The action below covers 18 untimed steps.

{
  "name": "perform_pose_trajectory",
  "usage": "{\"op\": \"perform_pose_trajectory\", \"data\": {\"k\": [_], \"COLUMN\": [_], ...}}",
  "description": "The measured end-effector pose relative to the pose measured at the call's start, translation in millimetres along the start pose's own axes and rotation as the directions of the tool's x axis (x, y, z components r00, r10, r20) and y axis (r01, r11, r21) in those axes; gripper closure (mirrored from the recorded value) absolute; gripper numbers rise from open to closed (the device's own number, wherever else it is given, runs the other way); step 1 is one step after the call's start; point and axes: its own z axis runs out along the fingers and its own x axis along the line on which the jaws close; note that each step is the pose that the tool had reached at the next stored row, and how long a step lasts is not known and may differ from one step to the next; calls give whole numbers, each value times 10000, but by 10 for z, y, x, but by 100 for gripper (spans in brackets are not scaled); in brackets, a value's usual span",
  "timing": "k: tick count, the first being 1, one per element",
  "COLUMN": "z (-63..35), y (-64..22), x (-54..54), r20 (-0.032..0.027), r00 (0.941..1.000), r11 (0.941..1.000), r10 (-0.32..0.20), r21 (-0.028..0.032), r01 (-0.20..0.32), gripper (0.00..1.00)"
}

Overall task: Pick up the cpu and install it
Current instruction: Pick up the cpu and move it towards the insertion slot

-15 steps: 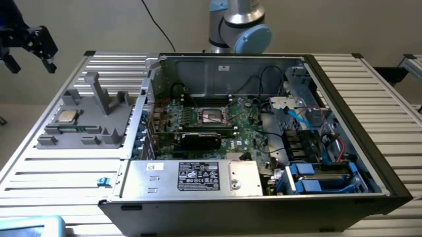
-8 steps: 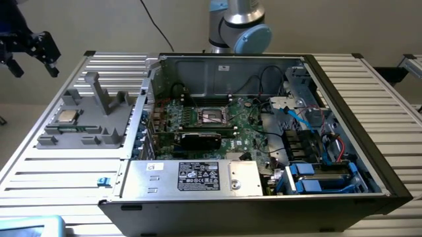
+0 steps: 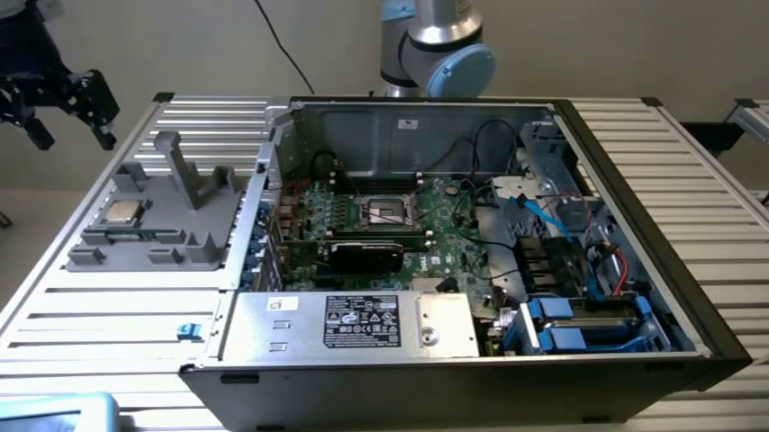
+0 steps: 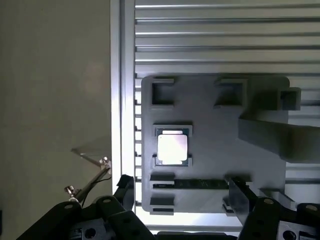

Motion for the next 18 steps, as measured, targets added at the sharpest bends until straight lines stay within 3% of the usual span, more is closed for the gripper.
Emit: {"op": "perform_pose_trajectory", "data": {"k": [18], "z": [325], "y": [-47], "x": [-2], "r20": [-2], "r00": [10000], "r11": [10000], "r10": [43], "r21": [1], "r01": [-43], "gripper": [15]}}
